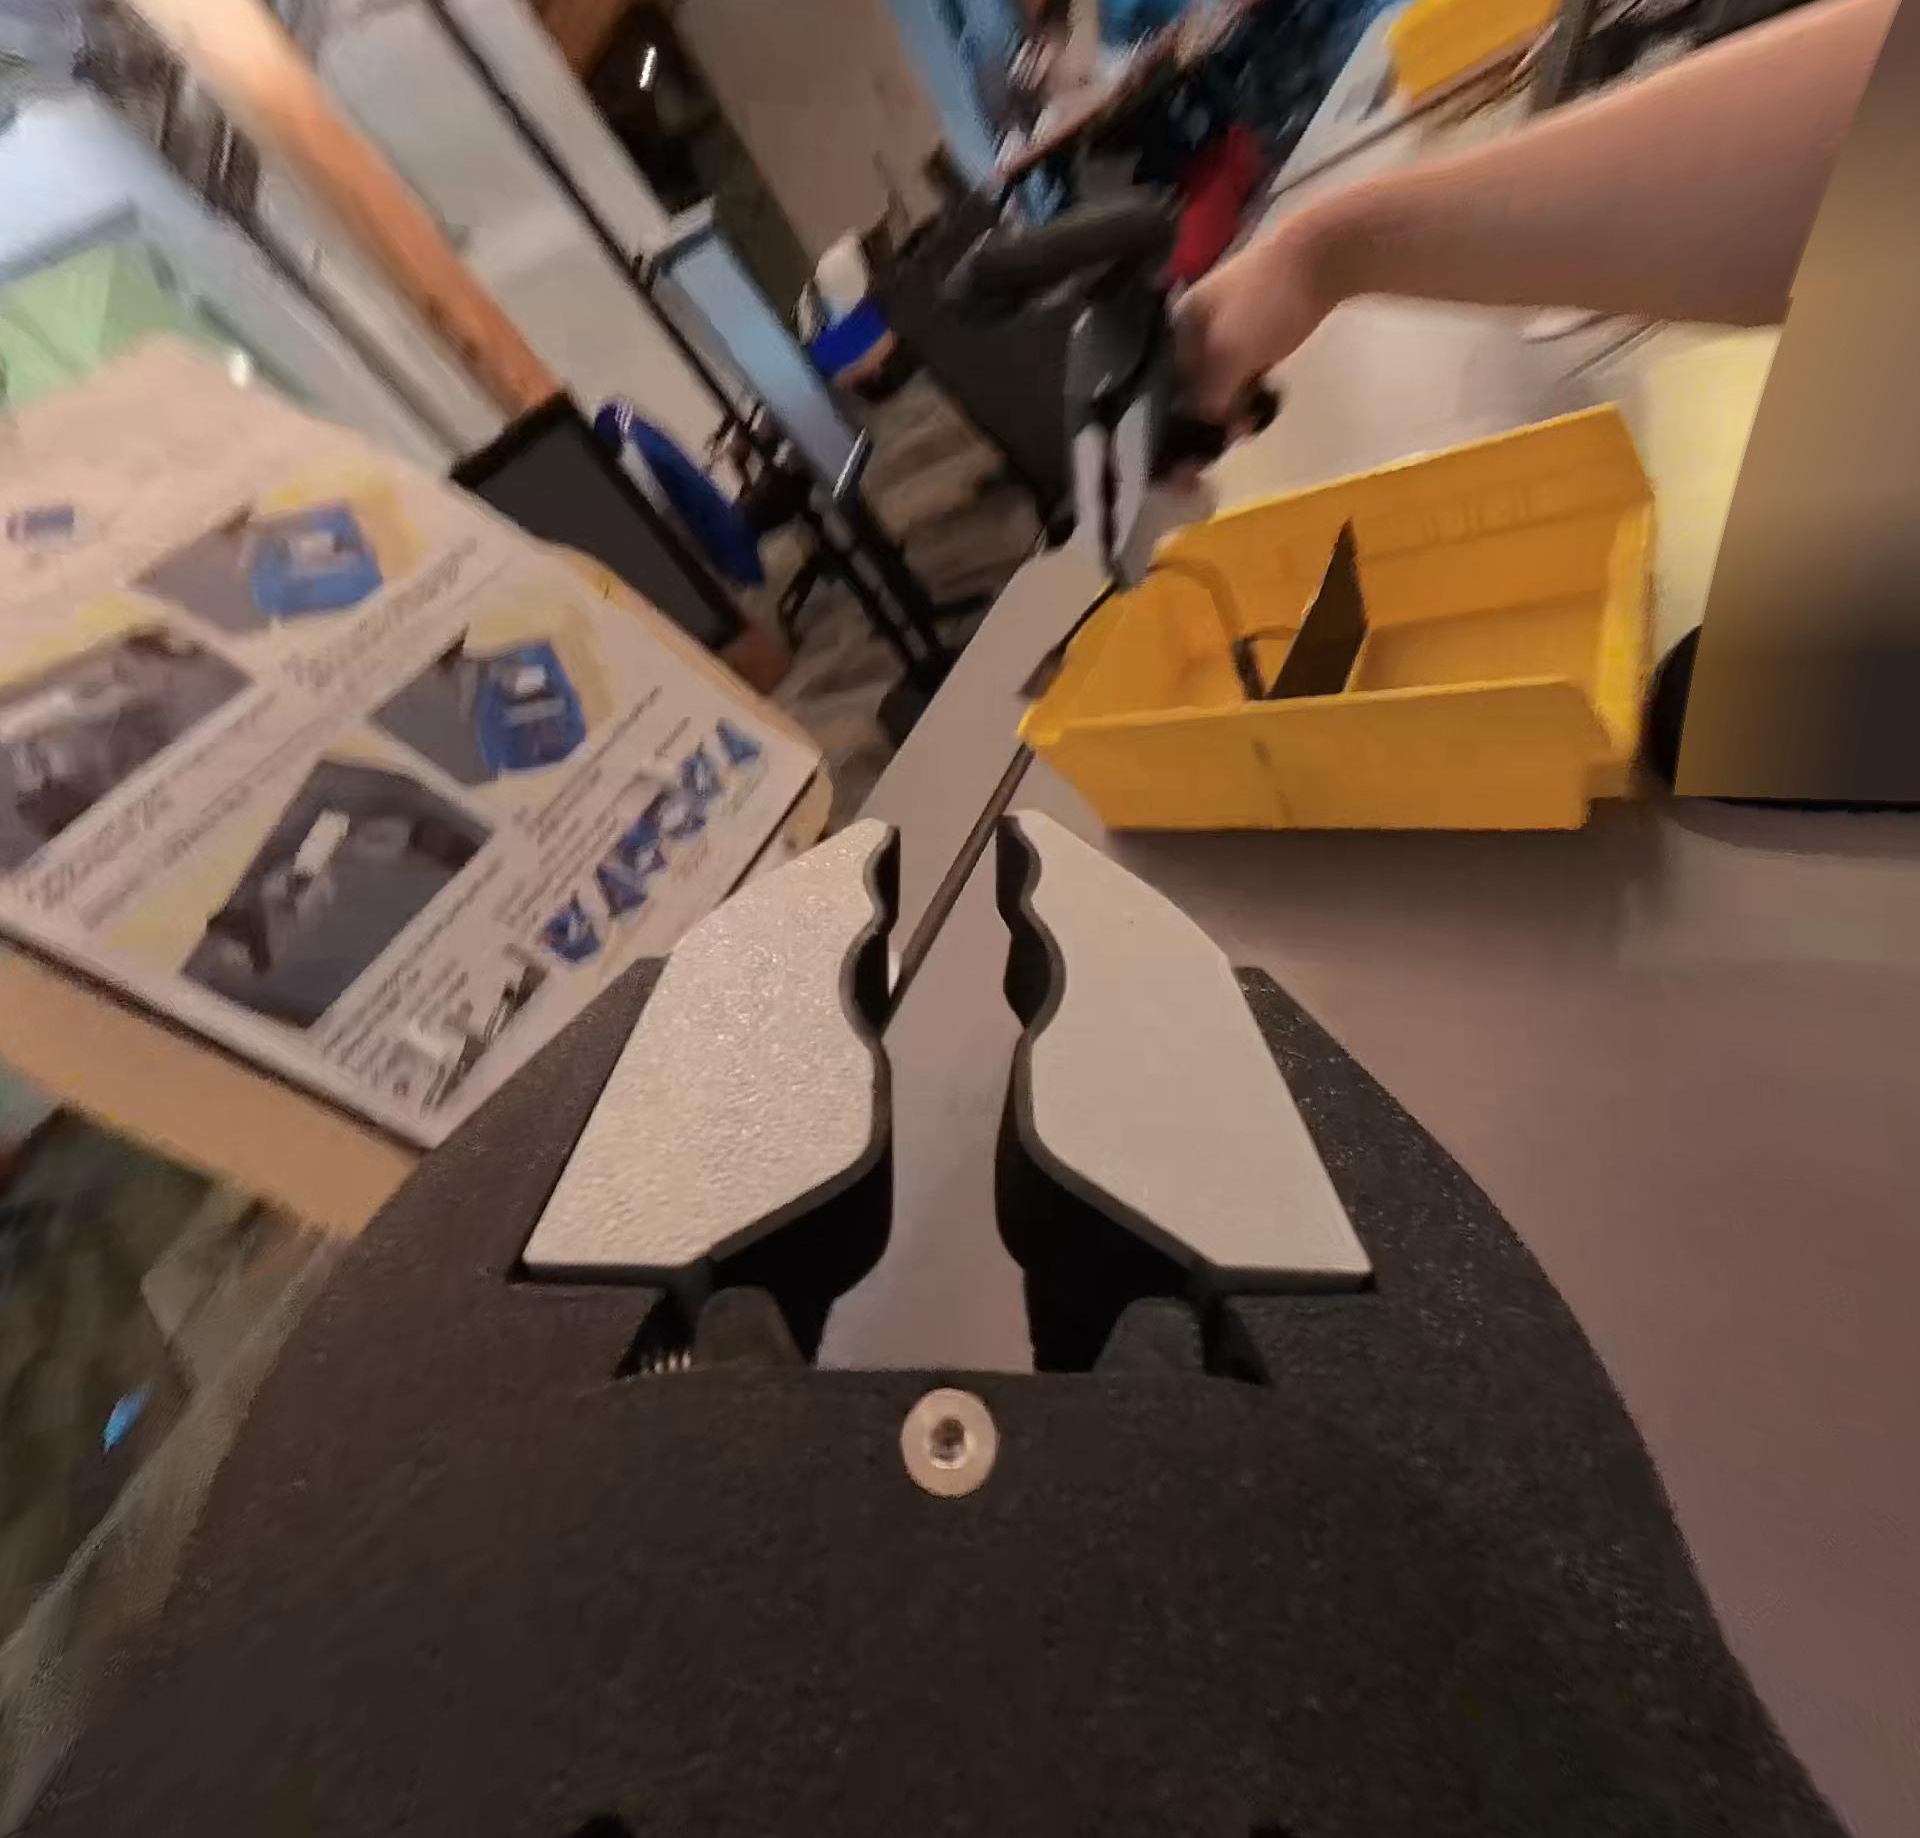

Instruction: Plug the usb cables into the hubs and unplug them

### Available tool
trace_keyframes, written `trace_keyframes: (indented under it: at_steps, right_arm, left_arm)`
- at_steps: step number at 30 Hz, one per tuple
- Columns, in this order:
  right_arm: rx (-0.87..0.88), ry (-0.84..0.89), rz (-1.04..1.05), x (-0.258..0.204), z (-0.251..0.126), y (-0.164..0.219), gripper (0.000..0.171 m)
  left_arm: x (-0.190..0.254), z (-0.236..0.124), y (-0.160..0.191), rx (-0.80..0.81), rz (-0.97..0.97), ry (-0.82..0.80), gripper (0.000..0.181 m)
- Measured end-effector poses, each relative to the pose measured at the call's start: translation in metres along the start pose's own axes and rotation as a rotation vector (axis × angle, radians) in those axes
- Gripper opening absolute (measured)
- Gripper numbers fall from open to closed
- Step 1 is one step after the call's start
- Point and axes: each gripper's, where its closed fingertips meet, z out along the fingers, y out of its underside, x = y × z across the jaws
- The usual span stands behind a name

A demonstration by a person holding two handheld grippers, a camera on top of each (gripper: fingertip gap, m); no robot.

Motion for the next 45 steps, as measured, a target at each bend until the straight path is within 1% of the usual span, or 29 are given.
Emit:
trace_keyframes:
  at_steps: [3,5,7,8,9,11,12,14,16,18,22,25,26,27,29,32,34,35,37,41,43,45]
  right_arm:
    - [-0.066,-0.047,0.125,0.005,0.006,0.017,0.010]
    - [-0.171,-0.063,0.207,0.011,0.015,0.032,0.010]
    - [-0.308,-0.017,0.255,0.024,0.024,0.049,0.009]
    - [-0.358,0.033,0.265,0.034,0.028,0.054,0.009]
    - [-0.382,0.044,0.277,0.039,0.032,0.055,0.009]
    - [-0.308,0.088,0.284,0.050,0.036,0.038,0.009]
    - [-0.289,0.117,0.268,0.055,0.037,0.033,0.013]
    - [-0.290,0.155,0.222,0.058,0.037,0.030,0.027]
    - [-0.316,0.213,0.182,0.061,0.033,0.031,0.030]
    - [-0.297,0.257,0.144,0.062,0.029,0.026,0.030]
    - [-0.139,0.366,0.065,0.060,0.010,-0.001,0.030]
    - [0.039,0.453,-0.012,0.049,-0.015,-0.030,0.043]
    - [0.115,0.488,-0.036,0.043,-0.026,-0.043,0.051]
    - [0.215,0.503,-0.064,0.031,-0.036,-0.058,0.055]
    - [0.448,0.516,-0.123,-0.004,-0.059,-0.090,0.058]
    - [0.810,0.495,-0.188,-0.071,-0.092,-0.126,0.059]
    - [0.981,0.456,-0.190,-0.111,-0.102,-0.138,0.059]
    - [1.028,0.426,-0.216,-0.130,-0.102,-0.141,0.059]
    - [1.034,0.413,-0.246,-0.155,-0.092,-0.145,0.057]
    - [0.923,0.406,-0.319,-0.175,-0.062,-0.150,0.055]
    - [0.875,0.442,-0.363,-0.172,-0.052,-0.149,0.055]
    - [0.822,0.506,-0.420,-0.163,-0.045,-0.144,0.055]
  left_arm:
    - [-0.021,0.012,0.032,-0.206,-0.008,-0.178,0.017]
    - [-0.031,0.016,0.050,-0.310,0.001,-0.270,0.017]
    - [-0.037,0.018,0.061,-0.366,-0.001,-0.329,0.017]
    - [-0.040,0.018,0.065,-0.390,-0.001,-0.357,0.017]
    - [-0.042,0.018,0.069,-0.415,0.004,-0.382,0.017]
    - [-0.045,0.017,0.077,-0.464,0.012,-0.409,0.017]
    - [-0.047,0.016,0.079,-0.479,0.013,-0.417,0.017]
    - [-0.048,0.014,0.082,-0.490,-0.002,-0.424,0.017]
    - [-0.051,0.013,0.080,-0.479,-0.016,-0.428,0.017]
    - [-0.055,0.009,0.078,-0.471,-0.017,-0.457,0.017]
    - [-0.068,-0.001,0.070,-0.453,-0.009,-0.542,0.017]
    - [-0.073,-0.008,0.066,-0.435,-0.035,-0.565,0.018]
    - [-0.074,-0.010,0.066,-0.437,-0.034,-0.572,0.018]
    - [-0.075,-0.012,0.065,-0.438,-0.031,-0.578,0.018]
    - [-0.076,-0.014,0.063,-0.428,-0.028,-0.575,0.018]
    - [-0.080,-0.025,0.060,-0.407,-0.061,-0.550,0.020]
    - [-0.087,-0.043,0.056,-0.376,-0.102,-0.536,0.021]
    - [-0.089,-0.054,0.055,-0.362,-0.118,-0.516,0.021]
    - [-0.084,-0.072,0.056,-0.355,-0.117,-0.421,0.024]
    - [-0.073,-0.103,0.074,-0.427,-0.156,-0.313,0.036]
    - [-0.076,-0.116,0.087,-0.475,-0.138,-0.322,0.035]
    - [-0.083,-0.130,0.101,-0.532,-0.172,-0.356,0.035]
